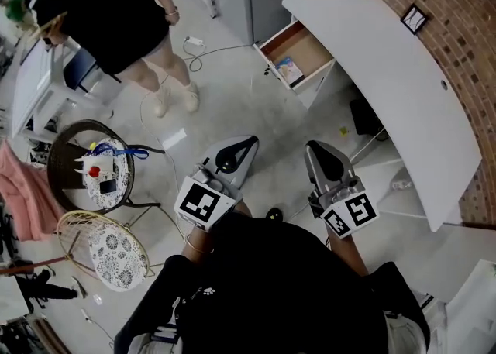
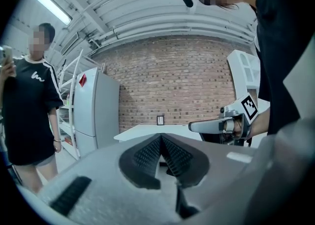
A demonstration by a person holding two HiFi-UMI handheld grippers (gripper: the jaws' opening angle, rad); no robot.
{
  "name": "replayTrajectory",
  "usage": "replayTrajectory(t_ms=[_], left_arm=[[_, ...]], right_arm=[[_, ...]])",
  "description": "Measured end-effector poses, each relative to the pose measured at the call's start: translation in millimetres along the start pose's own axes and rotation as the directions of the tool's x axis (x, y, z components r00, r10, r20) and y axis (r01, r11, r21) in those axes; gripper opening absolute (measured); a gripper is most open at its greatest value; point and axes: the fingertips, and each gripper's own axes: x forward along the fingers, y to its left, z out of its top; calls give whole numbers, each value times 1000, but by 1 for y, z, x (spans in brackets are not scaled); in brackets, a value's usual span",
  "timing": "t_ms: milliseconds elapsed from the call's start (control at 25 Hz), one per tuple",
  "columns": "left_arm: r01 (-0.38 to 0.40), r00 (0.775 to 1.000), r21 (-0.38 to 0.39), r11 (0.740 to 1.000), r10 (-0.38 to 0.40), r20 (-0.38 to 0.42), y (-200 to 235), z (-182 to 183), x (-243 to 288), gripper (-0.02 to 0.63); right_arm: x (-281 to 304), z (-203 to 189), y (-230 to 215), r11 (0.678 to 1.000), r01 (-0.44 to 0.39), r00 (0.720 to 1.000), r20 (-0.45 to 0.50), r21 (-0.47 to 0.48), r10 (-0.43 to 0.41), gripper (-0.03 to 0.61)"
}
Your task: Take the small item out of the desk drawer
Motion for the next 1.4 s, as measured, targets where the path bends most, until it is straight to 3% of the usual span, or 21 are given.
replayTrajectory(t_ms=[480, 1400], left_arm=[[102, 995, -2, 995, -102, 20, 87, 2, 50, -11], [192, 981, -3, 981, -192, -9, 220, 3, 102, -11]], right_arm=[[81, 7, -32, 997, 81, 997, -7, -9, -81, 14], [207, 6, -79, 978, 207, 977, -63, 11, -206, 28]])
